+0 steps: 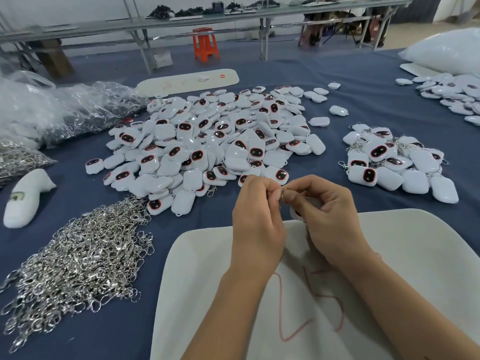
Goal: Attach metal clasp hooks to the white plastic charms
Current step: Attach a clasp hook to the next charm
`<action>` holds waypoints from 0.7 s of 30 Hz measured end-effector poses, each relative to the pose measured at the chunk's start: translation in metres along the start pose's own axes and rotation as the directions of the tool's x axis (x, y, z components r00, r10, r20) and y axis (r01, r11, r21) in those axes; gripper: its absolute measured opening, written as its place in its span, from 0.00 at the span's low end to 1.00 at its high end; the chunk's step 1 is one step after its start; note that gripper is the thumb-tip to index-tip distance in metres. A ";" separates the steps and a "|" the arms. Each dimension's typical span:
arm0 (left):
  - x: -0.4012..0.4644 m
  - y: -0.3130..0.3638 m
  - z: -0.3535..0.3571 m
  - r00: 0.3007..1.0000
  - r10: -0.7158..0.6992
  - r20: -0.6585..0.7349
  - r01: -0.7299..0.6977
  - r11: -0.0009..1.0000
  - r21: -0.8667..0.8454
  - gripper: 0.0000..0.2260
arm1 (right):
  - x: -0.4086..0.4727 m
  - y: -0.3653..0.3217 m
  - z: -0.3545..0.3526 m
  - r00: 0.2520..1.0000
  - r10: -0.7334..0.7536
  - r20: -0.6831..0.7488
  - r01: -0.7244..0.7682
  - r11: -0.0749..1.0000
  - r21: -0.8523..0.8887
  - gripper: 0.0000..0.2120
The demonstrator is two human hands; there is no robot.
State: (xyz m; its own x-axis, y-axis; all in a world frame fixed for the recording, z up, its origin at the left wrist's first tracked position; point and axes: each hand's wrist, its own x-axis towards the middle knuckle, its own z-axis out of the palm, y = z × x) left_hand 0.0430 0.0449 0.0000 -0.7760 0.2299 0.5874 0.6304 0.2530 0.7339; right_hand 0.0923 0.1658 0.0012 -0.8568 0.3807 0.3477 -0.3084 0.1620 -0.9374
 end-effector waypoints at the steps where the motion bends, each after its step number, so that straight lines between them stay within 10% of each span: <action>1: 0.001 -0.001 -0.001 1.000 0.012 0.011 -0.012 1.000 0.018 0.07 | 0.000 -0.001 0.001 1.000 -0.001 0.007 0.001 1.000 -0.025 0.06; 9: 0.008 -0.010 -0.006 0.996 0.049 0.072 -0.056 0.993 0.102 0.09 | 0.012 0.002 -0.015 0.939 0.336 -0.072 -0.282 0.872 0.401 0.16; 21: 0.001 -0.004 0.001 0.948 0.107 0.298 -0.141 0.986 0.093 0.08 | 0.010 0.004 -0.017 0.941 0.208 -0.267 -0.199 0.978 0.061 0.08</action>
State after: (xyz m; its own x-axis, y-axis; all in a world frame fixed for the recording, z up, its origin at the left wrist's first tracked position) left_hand 0.0397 0.0455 -0.0026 -0.6624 0.5255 0.5340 0.7324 0.3044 0.6090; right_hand 0.0896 0.1853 0.0016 -0.7603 0.6347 0.1382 -0.1564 0.0276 -0.9873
